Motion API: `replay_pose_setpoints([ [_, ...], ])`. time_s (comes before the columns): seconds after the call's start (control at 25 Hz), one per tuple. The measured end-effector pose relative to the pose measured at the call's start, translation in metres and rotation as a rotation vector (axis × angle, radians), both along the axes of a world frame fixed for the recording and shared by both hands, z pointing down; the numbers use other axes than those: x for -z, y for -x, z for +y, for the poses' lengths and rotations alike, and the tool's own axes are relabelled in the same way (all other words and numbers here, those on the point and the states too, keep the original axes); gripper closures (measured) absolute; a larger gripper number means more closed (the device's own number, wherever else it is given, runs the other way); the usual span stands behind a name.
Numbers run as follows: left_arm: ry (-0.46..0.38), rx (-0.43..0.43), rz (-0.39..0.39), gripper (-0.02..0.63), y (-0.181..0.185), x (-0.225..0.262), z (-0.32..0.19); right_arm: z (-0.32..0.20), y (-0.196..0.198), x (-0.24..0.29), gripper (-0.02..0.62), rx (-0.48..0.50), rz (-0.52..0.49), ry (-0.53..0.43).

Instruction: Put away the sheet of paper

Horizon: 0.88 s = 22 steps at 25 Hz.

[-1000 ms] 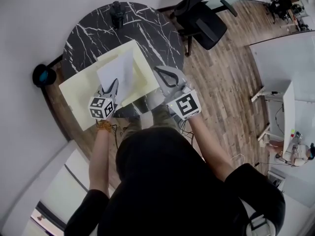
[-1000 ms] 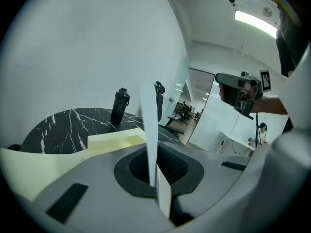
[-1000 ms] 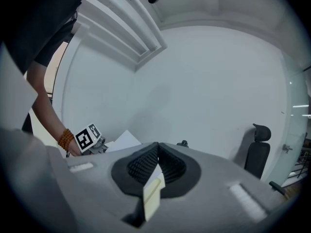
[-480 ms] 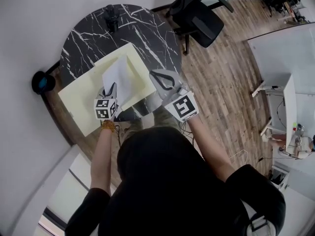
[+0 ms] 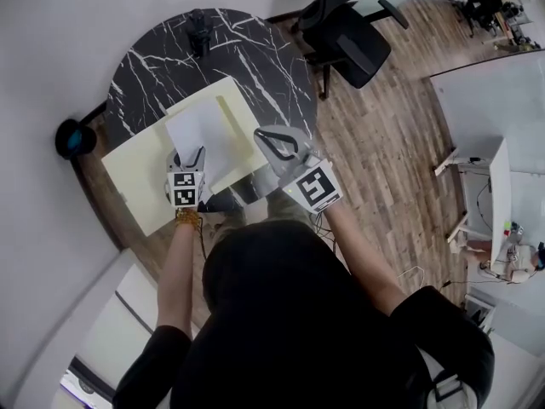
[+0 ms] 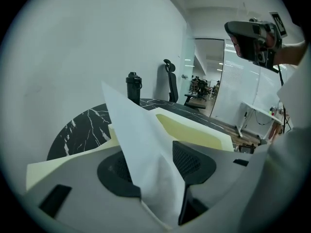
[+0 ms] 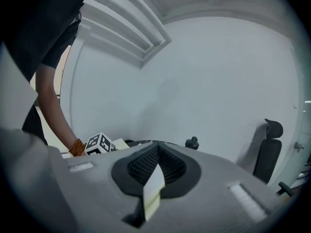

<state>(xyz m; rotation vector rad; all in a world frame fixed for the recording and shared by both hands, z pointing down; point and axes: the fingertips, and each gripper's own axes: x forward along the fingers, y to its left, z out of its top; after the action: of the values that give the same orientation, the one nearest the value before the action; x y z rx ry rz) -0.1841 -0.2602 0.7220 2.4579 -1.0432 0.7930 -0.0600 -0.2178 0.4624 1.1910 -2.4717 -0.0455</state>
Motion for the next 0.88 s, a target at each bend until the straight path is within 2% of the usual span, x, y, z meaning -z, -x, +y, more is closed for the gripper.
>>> replay_pose_setpoints([
  [0.24,-0.056,0.065,-0.021,0.390,0.034,-0.001,0.000,-0.007,0.003,0.000,0.595,0.018,-0.004,-0.013],
  [0.56,0.010,0.140,0.006,0.390,0.078,-0.011,0.016,-0.007,0.007,-0.002,0.597,0.036,-0.018,-0.019],
  [0.68,0.025,0.147,-0.016,0.390,0.086,-0.019,0.030,-0.007,0.008,-0.001,0.597,0.038,-0.021,-0.018],
  [0.88,-0.064,0.155,-0.082,0.391,0.092,-0.012,0.039,-0.007,0.008,-0.005,0.597,0.031,-0.026,-0.012],
])
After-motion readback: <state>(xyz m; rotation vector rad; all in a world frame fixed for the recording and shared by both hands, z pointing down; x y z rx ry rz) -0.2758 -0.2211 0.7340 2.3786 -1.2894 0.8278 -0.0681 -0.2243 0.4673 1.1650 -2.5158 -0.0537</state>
